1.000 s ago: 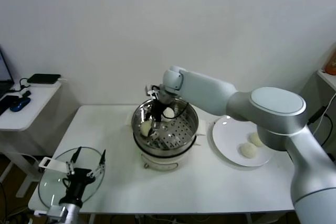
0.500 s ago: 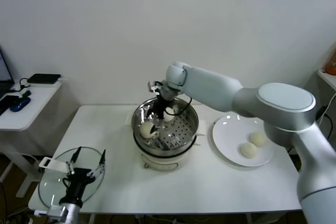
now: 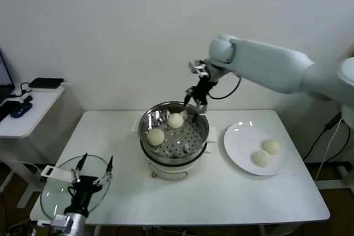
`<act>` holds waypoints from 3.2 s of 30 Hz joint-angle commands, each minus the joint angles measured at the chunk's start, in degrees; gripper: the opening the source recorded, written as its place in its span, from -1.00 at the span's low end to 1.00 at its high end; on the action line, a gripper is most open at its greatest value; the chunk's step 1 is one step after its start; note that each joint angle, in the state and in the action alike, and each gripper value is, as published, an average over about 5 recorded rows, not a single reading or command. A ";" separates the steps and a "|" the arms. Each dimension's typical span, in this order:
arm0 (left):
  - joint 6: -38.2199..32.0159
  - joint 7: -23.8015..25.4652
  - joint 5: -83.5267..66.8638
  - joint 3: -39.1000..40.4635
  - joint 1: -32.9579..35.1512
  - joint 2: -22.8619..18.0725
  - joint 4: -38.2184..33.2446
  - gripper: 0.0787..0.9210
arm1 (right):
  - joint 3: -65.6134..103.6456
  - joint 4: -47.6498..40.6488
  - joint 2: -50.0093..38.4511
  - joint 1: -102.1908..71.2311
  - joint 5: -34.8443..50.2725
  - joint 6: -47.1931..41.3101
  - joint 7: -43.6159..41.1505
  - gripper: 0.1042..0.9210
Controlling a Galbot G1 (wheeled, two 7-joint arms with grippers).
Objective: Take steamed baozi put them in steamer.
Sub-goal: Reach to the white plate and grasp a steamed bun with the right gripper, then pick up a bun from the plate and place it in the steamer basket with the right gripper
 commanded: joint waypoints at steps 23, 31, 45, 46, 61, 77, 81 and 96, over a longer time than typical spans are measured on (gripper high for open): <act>0.61 0.14 1.06 -0.42 1.57 -0.54 -2.18 0.77 | 22.44 -0.22 -26.21 -29.27 -36.30 7.95 -1.20 0.76; 0.47 0.16 1.20 -0.14 1.88 -0.86 -2.45 0.77 | 26.73 -3.70 -23.46 -35.17 -38.76 8.05 2.24 0.76; 0.14 0.13 0.94 -0.50 2.10 -0.85 -2.07 0.77 | 32.72 -10.02 -17.46 -40.36 -44.47 9.32 3.12 0.76; 0.15 0.13 0.94 -0.48 2.09 -0.89 -2.07 0.77 | 32.91 -10.31 -17.17 -40.54 -44.81 9.41 3.07 0.76; 0.30 0.14 0.95 -0.37 1.73 -0.95 -1.70 0.77 | 34.63 -12.99 -15.38 -41.52 -47.02 10.18 2.64 0.76; 0.35 0.14 1.01 -0.22 1.69 -0.99 -1.55 0.77 | 36.24 -13.50 -15.10 -42.05 -48.14 10.02 2.70 0.64; 0.33 0.13 1.02 -0.21 1.72 -1.00 -1.51 0.77 | 36.42 -13.53 -15.04 -42.13 -48.17 10.04 2.74 0.48; 0.25 0.11 0.91 -0.51 1.79 -0.97 -1.35 0.77 | 33.15 -6.01 -17.72 -35.82 -48.61 14.70 1.58 0.41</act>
